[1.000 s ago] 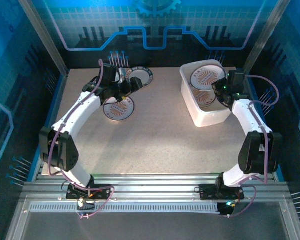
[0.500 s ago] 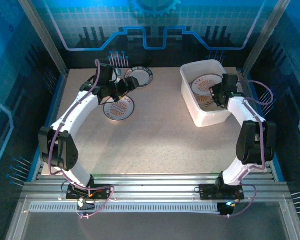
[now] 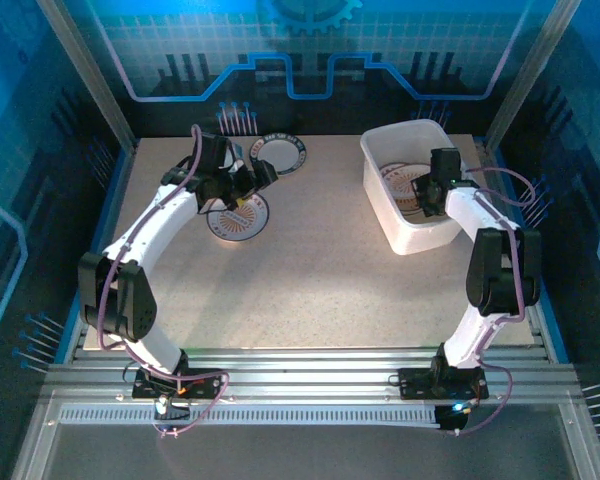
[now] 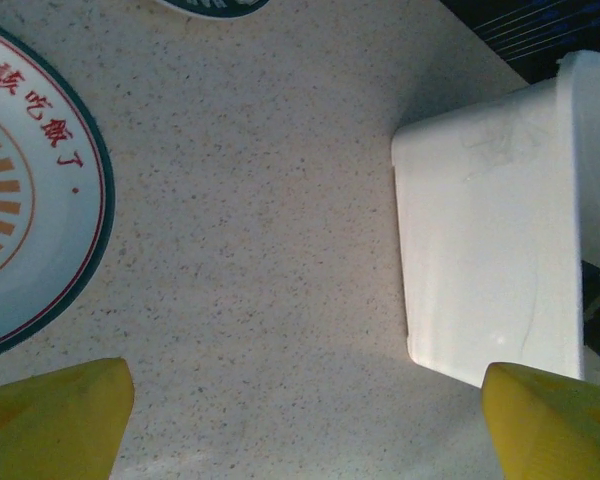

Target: Place the plates into the plastic bin on the countertop

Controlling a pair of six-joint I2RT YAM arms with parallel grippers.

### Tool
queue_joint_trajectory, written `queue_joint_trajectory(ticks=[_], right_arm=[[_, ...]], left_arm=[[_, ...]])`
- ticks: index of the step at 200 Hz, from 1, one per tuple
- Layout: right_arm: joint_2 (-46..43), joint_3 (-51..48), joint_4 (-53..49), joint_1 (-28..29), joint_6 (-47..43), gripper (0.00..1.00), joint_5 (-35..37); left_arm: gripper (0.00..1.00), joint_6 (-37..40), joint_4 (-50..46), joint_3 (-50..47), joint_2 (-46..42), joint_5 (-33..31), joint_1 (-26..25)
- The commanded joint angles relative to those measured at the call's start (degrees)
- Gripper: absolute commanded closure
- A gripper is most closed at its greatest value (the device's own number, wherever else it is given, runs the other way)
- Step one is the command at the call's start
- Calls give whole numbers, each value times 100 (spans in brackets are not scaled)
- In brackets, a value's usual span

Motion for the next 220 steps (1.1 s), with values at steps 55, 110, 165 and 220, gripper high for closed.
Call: queue_joint_trajectory(ticks=[55,110,165,220], right_arm=[[362,227,-33,230,410,85,583],[463,385,-275,255,303,48,509],[210,534,-799,264,158,6,522],[-526,394,-1102,291,-59,0,791]], left_arm=[[9,166,-100,-358,-435,-51,162],[9,117,-258,-639,-799,-152,251],[9,28,-179,-1051,-1124,-149,364],[9,-41,-151,-1460,-1392,-201,523]])
